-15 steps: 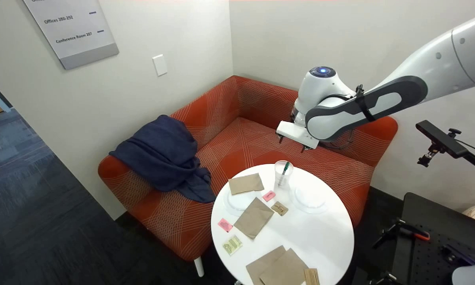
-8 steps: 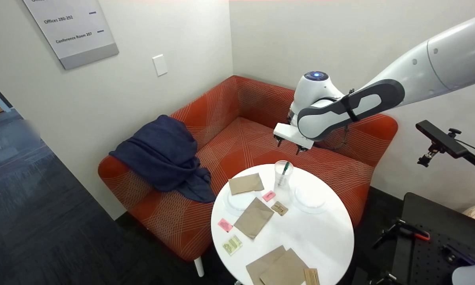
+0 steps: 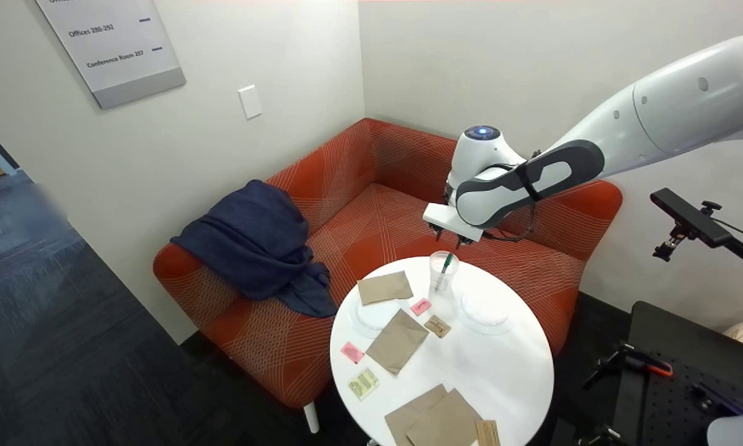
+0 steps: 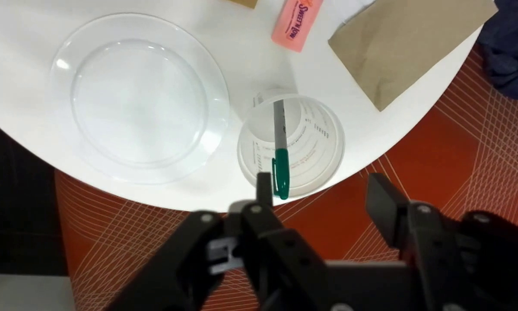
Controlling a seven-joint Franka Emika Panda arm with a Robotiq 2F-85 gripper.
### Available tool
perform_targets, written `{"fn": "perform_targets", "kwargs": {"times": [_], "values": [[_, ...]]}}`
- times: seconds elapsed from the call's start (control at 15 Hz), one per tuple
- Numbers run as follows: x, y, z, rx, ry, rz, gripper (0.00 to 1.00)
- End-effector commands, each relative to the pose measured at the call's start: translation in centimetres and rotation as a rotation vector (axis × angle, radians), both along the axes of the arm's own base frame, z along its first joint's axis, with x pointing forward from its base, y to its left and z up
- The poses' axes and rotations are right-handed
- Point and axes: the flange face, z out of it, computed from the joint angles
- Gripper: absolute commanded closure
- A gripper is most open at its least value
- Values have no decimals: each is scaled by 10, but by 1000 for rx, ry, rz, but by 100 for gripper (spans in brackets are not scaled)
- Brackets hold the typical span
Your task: Take the pen out of the cup and put it on the table
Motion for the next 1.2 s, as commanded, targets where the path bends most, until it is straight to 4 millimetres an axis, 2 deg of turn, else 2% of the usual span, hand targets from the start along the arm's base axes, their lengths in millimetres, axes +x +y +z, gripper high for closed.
{"fn": "perform_targets", "kwargs": {"times": [0.0,0.47,1.13], "values": [[3,-2,-8,15,34,-9,42],[-3,-5,-24,31,82,-18,46],[0,-21,-50,42,97,-59,48]]}}
